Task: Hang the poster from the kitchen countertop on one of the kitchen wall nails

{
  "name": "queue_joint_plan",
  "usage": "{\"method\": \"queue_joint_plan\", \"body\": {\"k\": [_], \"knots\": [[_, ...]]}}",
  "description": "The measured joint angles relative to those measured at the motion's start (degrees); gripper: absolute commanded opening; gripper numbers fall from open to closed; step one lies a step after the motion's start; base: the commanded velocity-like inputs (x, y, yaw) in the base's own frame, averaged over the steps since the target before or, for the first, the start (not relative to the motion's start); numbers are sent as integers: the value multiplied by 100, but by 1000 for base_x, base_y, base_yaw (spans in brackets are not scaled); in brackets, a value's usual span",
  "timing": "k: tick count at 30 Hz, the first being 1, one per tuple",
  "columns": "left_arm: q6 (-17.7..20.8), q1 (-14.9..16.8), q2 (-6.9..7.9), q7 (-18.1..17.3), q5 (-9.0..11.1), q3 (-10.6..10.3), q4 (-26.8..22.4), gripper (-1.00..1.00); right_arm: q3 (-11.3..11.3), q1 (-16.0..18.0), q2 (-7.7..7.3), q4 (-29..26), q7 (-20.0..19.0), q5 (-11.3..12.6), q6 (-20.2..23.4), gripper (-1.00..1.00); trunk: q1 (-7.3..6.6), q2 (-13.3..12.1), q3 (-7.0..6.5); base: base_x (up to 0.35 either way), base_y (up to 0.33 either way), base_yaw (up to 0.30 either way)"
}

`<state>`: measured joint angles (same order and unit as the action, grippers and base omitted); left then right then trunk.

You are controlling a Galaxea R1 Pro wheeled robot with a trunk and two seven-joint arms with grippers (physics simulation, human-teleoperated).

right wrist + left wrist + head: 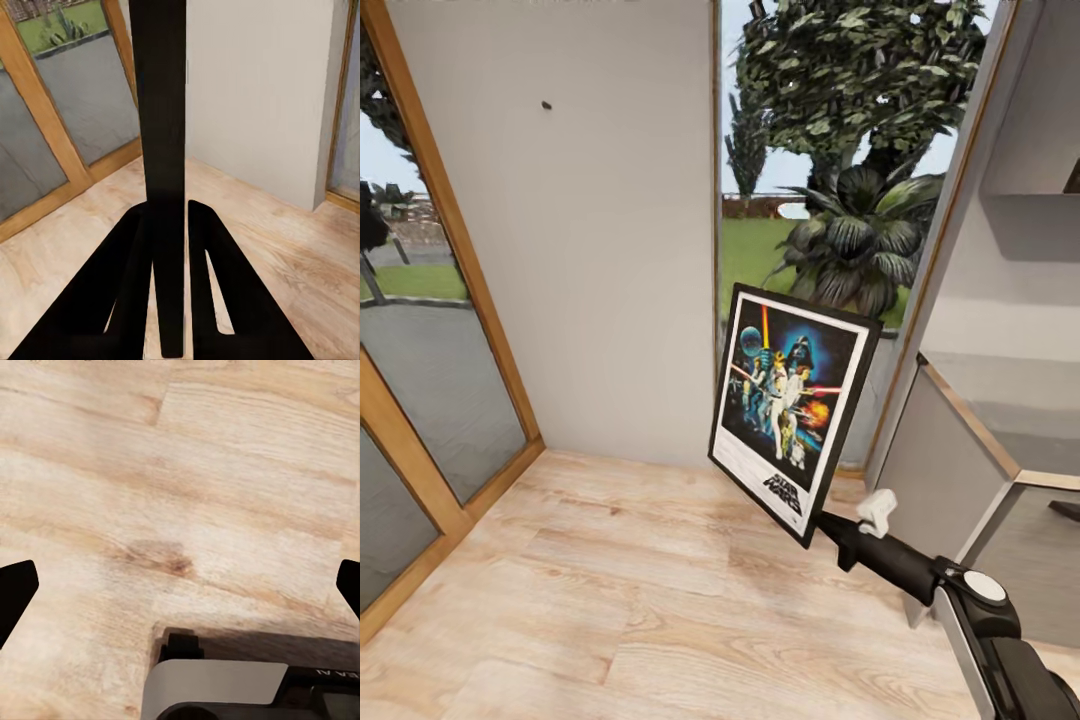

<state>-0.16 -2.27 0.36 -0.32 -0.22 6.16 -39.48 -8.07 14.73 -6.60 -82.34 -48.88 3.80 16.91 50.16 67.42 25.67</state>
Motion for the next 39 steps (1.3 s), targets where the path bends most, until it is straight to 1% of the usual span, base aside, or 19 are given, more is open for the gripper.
{"method": "queue_joint_plan", "body": {"k": [1, 4, 39], "knots": [[0, 0, 0, 0, -1, 2, -1, 100, -74, 0, 0, 0, -171, -5, -5, -100, -22, -40, -18, 0, 0, 0], [0, 0, 0, 0, -2, 0, -2, 100, -103, 0, 0, 4, -250, -12, -5, -100, -88, -161, -72, 0, 0, 0], [0, 0, 0, 0, -2, -6, 1, 100, -93, 0, 16, 88, -249, -8, -16, -100, -857, -1565, -701, 0, 0, 0]]}}
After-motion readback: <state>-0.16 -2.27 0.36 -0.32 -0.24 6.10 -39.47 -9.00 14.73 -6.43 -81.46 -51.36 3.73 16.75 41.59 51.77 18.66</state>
